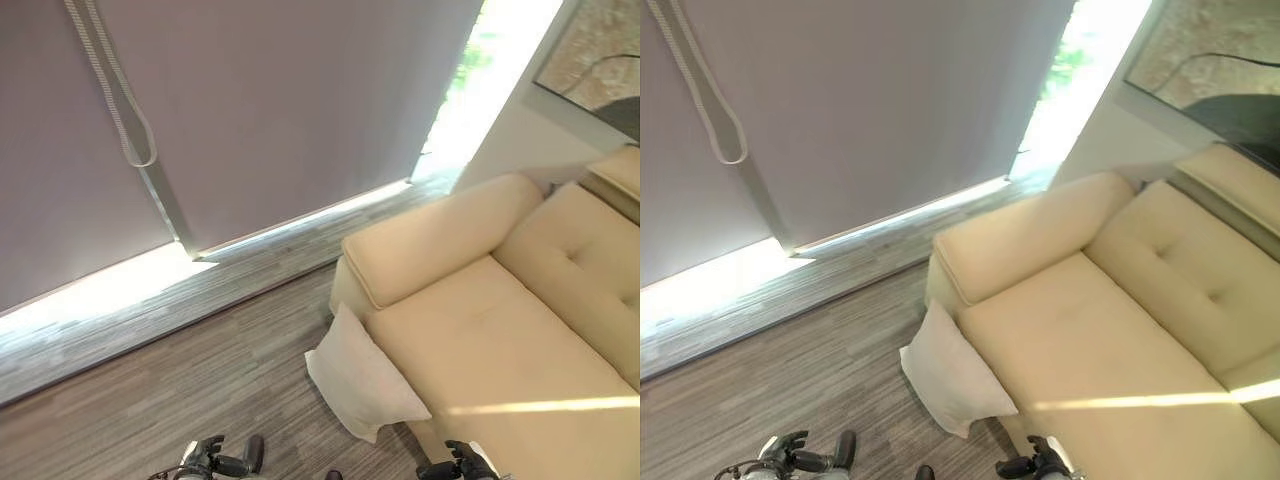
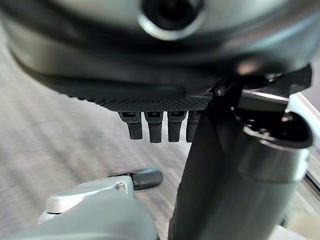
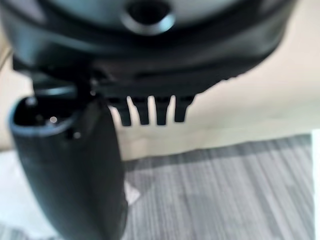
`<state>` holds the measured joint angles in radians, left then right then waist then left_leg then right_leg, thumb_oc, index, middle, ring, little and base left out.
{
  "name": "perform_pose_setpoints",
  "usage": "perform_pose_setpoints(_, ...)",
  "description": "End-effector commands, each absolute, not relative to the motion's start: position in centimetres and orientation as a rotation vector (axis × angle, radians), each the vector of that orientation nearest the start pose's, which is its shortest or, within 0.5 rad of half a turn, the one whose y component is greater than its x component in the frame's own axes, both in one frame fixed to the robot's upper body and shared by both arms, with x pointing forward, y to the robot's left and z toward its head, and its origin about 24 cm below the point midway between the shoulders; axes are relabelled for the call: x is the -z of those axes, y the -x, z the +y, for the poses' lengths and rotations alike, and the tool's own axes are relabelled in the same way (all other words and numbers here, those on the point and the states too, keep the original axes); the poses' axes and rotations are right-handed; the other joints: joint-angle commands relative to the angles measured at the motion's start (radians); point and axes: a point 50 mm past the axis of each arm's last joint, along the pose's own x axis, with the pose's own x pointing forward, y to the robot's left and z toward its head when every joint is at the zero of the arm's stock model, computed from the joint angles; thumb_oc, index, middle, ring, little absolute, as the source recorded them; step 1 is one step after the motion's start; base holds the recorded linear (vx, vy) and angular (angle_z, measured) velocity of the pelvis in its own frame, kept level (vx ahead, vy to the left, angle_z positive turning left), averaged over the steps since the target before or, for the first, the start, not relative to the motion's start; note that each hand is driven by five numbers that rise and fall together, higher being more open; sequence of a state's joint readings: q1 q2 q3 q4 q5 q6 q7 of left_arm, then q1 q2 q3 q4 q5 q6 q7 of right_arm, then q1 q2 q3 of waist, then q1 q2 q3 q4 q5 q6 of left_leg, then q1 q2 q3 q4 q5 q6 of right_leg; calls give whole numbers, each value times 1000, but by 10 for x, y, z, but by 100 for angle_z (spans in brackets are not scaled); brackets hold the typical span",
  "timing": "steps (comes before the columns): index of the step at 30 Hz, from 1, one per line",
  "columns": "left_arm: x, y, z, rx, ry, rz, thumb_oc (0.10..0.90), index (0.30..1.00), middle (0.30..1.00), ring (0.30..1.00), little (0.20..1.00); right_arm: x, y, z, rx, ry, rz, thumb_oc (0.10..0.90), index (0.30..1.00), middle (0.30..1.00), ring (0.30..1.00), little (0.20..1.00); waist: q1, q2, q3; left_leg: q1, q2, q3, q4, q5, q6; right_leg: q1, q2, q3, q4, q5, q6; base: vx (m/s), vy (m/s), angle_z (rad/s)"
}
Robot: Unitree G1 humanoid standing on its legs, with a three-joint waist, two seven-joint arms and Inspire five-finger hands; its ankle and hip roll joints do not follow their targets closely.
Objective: Pick up all the scattered cushions and arrange them neatly on the sofa.
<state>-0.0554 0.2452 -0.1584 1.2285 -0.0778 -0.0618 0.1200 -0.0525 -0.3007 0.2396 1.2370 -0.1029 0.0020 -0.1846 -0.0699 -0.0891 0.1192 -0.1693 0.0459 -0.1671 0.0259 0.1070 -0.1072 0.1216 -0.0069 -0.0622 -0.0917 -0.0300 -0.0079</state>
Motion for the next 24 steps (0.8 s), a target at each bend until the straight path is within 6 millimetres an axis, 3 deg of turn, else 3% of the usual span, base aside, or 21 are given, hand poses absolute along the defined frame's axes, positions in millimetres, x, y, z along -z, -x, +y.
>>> perform_pose_setpoints(1,152,-111,246,-139,-369,1113,800,900,900,900,900,147,-110,-264,108,639,1149,800,900,900,900,900,25,-22,-4,41,-23,83,36,-121,40,-72,-18,71,85,-39,100,258,330,-119)
perform_pose_setpoints(4,150,-116,246,-126,-387,1096,800,900,900,900,900,148,-117,-258,82,637,1135,800,900,900,900,900,24,-16,-18,84,-25,174,9,-137,73,-102,-53,111,130,-27,132,160,270,-89)
perform_pose_setpoints(7,146,-123,252,-147,-399,1072,800,900,900,900,900,147,-126,-252,67,641,1114,800,900,900,900,900,31,-7,-13,105,-26,229,-5,-148,91,-157,-71,107,206,-15,160,54,183,-102)
perform_pose_setpoints(10,143,-126,260,-175,-405,1064,800,900,900,900,900,145,-134,-246,58,629,1077,800,900,900,900,900,43,5,-2,134,-15,287,-25,-155,101,-220,-106,-13,296,-7,173,29,150,-81)
perform_pose_setpoints(12,144,-120,264,-184,-409,1082,800,900,900,900,900,145,-136,-245,57,628,1062,800,900,900,900,900,43,5,-4,164,-20,314,-45,-159,102,-231,-110,-99,280,-3,160,67,85,-78)
perform_pose_setpoints(13,144,-120,264,-183,-409,1082,800,900,900,900,900,145,-136,-245,57,628,1062,800,900,900,900,900,43,6,-4,166,-19,314,-47,-159,102,-230,-109,-100,280,-3,160,76,43,-47)
perform_pose_setpoints(14,145,-115,265,-191,-405,1100,800,900,900,900,900,144,-136,-246,58,632,1057,800,900,900,900,900,44,6,-7,182,-24,338,-54,-168,102,-245,-105,-175,249,3,147,75,30,-39)
perform_pose_setpoints(16,147,-109,267,-196,-399,1119,800,900,900,900,900,144,-134,-248,63,637,1059,800,900,900,900,900,46,9,-4,203,-29,358,-53,-185,104,-258,-105,-256,222,11,134,132,16,-59)
perform_pose_setpoints(18,147,-109,266,-183,-404,1121,800,900,900,900,900,145,-130,-251,76,628,1072,800,900,900,900,900,38,6,-5,208,-37,366,-32,-202,102,-231,-101,-262,170,14,135,135,-36,-55)
perform_pose_setpoints(19,148,-110,262,-163,-407,1118,800,900,900,900,900,146,-125,-253,94,604,1090,800,900,900,900,900,17,1,-4,197,-45,357,30,-219,99,-226,-72,-181,158,19,126,56,-35,-19)
perform_pose_setpoints(22,148,-112,260,-151,-404,1111,800,900,900,900,900,146,-121,-257,112,605,1103,800,900,900,900,900,16,-4,-5,188,-47,365,68,-228,93,-208,-80,-191,133,26,124,93,-51,11)
perform_pose_setpoints(23,147,-122,252,-113,-406,1081,800,900,900,900,900,145,-119,-263,141,596,1107,800,900,900,900,900,16,-15,14,112,-15,353,287,-209,61,-157,-69,-166,105,21,96,59,-75,7)
perform_pose_setpoints(24,147,-122,252,-114,-407,1081,800,900,900,900,900,145,-119,-263,141,596,1106,800,900,900,900,900,15,-17,11,108,-17,352,286,-206,61,-161,-70,-167,105,22,96,83,-69,14)
